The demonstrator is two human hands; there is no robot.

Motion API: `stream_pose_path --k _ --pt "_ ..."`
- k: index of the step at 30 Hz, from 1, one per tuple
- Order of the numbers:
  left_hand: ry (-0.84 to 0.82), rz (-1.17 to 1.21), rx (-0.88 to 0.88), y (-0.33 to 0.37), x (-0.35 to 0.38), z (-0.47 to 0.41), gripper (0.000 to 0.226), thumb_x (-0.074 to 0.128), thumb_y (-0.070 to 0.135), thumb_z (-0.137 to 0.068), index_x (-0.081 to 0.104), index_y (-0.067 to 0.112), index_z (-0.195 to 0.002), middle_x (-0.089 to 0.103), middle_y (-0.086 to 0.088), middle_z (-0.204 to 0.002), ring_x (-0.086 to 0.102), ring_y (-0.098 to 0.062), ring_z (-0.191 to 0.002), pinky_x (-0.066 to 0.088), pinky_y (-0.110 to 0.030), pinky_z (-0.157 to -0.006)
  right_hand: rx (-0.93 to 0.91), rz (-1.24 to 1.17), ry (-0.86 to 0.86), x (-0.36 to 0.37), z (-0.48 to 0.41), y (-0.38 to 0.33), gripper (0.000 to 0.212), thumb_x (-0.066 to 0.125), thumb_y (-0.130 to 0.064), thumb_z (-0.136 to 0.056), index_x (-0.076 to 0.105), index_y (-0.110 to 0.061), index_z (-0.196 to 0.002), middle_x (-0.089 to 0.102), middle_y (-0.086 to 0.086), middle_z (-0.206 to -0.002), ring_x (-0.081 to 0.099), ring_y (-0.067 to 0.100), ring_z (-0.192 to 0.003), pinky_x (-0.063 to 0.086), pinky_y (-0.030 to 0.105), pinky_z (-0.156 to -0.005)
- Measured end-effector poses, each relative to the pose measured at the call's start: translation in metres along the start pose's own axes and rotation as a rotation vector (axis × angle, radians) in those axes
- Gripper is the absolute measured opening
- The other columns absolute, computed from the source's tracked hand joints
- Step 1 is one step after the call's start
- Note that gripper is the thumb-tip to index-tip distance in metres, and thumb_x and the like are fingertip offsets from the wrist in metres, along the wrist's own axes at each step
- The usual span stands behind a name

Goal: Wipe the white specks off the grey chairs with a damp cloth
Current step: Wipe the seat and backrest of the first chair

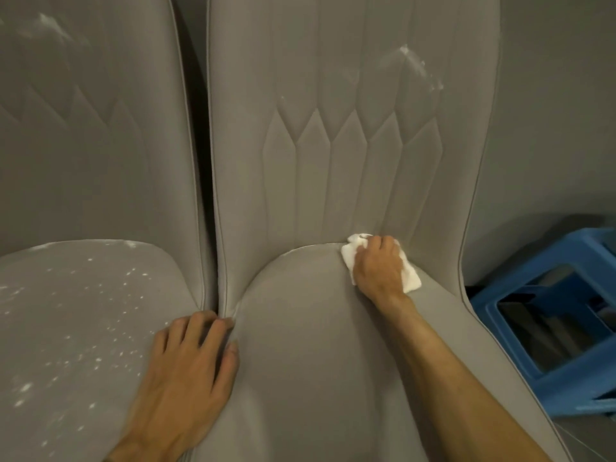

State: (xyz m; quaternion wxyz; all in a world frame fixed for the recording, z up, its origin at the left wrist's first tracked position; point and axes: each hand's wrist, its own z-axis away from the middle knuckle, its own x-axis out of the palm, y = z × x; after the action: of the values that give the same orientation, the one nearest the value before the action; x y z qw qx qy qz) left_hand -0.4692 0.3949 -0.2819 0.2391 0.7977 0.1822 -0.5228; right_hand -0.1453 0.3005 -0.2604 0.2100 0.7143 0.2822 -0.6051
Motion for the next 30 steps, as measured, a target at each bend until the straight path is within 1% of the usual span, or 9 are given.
stream_pose_path --k 4,7,9,12,15,21,23,27,30 --pt "0.0 -0.001 0.01 -0.004 0.0 0.002 0.037 0.04 0.042 -0.099 0.066 0.024 -0.118 0.058 0.001 -0.118 0.052 -0.022 -0.101 0.041 -0.041 -0.088 -0.258 -0.02 -0.063 0.0 -0.004 0.001 0.033 0.035 -0.02 -0.103 0.053 -0.004 -0.125 0.049 0.017 -0.127 0.044 0.032 -0.116 0.029 0.039 -0.099" --pt "0.002 -0.007 0.013 -0.004 0.003 0.003 0.036 0.041 0.042 -0.099 0.063 0.025 -0.121 0.056 0.003 -0.118 0.05 -0.021 -0.102 0.039 -0.038 -0.089 -0.146 -0.139 0.072 -0.001 0.006 0.037 0.021 0.047 -0.006 -0.099 0.057 0.008 -0.111 0.055 0.027 -0.113 0.05 0.043 -0.106 0.037 0.049 -0.093" --pt "0.002 -0.011 0.01 -0.003 0.005 0.002 0.033 0.043 0.041 -0.1 0.061 0.026 -0.122 0.054 0.004 -0.118 0.049 -0.02 -0.102 0.036 -0.037 -0.088 -0.06 -0.169 0.056 -0.004 0.013 0.03 0.02 0.047 0.001 -0.093 0.06 0.014 -0.101 0.058 0.033 -0.103 0.053 0.049 -0.098 0.041 0.054 -0.087" --pt "0.007 -0.017 0.009 -0.004 0.005 0.002 0.033 0.043 0.041 -0.1 0.06 0.025 -0.123 0.054 0.003 -0.118 0.048 -0.021 -0.103 0.036 -0.037 -0.089 -0.156 -0.132 0.013 -0.007 0.004 -0.018 0.034 0.039 -0.011 -0.097 0.062 0.008 -0.112 0.058 0.031 -0.115 0.05 0.045 -0.109 0.035 0.054 -0.098" --pt "0.009 -0.021 0.012 -0.004 0.003 0.004 0.033 0.043 0.041 -0.099 0.061 0.025 -0.123 0.054 0.003 -0.117 0.048 -0.02 -0.104 0.037 -0.037 -0.089 -0.351 -0.111 -0.043 -0.003 -0.003 -0.038 0.037 0.036 -0.019 -0.103 0.054 0.001 -0.127 0.053 0.02 -0.128 0.044 0.036 -0.118 0.03 0.043 -0.106" --pt "0.007 -0.015 0.007 -0.004 0.004 0.003 0.034 0.041 0.041 -0.1 0.059 0.026 -0.124 0.053 0.004 -0.119 0.048 -0.02 -0.104 0.039 -0.038 -0.09 -0.038 -0.168 0.052 0.001 0.001 0.009 0.025 0.046 -0.007 -0.097 0.055 0.01 -0.113 0.054 0.029 -0.118 0.049 0.044 -0.11 0.032 0.048 -0.097" --pt "0.0 -0.008 0.001 -0.003 0.004 0.002 0.034 0.04 0.042 -0.1 0.059 0.025 -0.123 0.054 0.003 -0.119 0.048 -0.02 -0.104 0.04 -0.039 -0.09 -0.09 -0.158 0.031 0.001 -0.003 -0.022 0.03 0.043 -0.008 -0.097 0.057 0.011 -0.115 0.055 0.031 -0.12 0.048 0.044 -0.113 0.031 0.05 -0.099" --pt "-0.008 -0.001 -0.004 -0.003 0.0 0.004 0.034 0.04 0.041 -0.1 0.06 0.025 -0.123 0.054 0.003 -0.12 0.048 -0.02 -0.104 0.042 -0.039 -0.09 -0.427 -0.113 -0.055 0.001 -0.002 -0.047 0.036 0.034 -0.016 -0.103 0.054 0.003 -0.126 0.053 0.023 -0.126 0.046 0.039 -0.118 0.031 0.046 -0.106" --pt "-0.01 0.007 -0.003 -0.003 0.001 0.003 0.033 0.04 0.041 -0.1 0.059 0.025 -0.123 0.053 0.004 -0.12 0.047 -0.019 -0.104 0.042 -0.039 -0.09 -0.272 -0.159 -0.009 0.001 -0.005 -0.007 0.031 0.039 -0.013 -0.102 0.056 0.009 -0.117 0.055 0.028 -0.118 0.049 0.043 -0.112 0.033 0.049 -0.103"
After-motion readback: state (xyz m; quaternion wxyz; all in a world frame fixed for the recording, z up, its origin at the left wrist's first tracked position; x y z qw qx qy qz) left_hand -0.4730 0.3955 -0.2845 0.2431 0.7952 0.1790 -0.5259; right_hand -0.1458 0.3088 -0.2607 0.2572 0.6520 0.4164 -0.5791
